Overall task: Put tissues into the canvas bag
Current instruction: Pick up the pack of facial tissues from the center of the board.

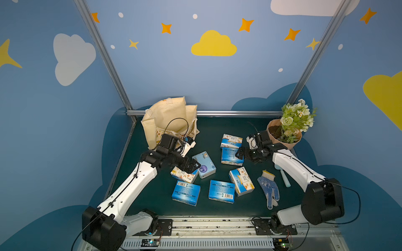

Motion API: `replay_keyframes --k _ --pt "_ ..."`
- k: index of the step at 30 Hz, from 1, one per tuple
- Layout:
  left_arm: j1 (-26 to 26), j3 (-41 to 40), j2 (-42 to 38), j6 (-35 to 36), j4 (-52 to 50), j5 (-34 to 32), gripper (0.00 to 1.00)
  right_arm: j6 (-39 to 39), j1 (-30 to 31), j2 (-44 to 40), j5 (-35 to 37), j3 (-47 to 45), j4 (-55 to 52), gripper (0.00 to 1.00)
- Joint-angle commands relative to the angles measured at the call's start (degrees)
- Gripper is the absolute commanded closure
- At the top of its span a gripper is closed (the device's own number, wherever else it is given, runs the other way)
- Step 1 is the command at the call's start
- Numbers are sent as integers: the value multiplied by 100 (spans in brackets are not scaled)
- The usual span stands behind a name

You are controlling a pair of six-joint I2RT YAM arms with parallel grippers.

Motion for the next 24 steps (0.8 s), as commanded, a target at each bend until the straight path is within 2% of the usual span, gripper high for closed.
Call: replay_keyframes --k 1,5,8,11,13,16,20,24 --pt "-118 340 360 1 19 -90 0 279 -51 51 -368 70 246 3" --pt "-381 683 841 122 -344 101 0 336 -52 -61 -455 -118 143 3" --pt "-768 738 1119 481 -508 -142 0 418 -53 -606 -445 -371 -197 3" --pt "-955 881 1423 444 -779 -215 0 353 64 -1265 -680 -513 -673 3" --pt "-945 853 1486 317 -785 -196 0 311 449 -1526 -493 -438 -1173 3" --pt "-922 871 1396 364 -954 -294 0 376 1382 -1781 219 -249 -1781 3" --pt "-786 889 1037 438 -1196 -271 0 843 2244 -2255 741 -544 -1659 3" --pt "-772 726 616 401 -1140 -563 0 1381 3088 -2189 1290 -629 -1960 3"
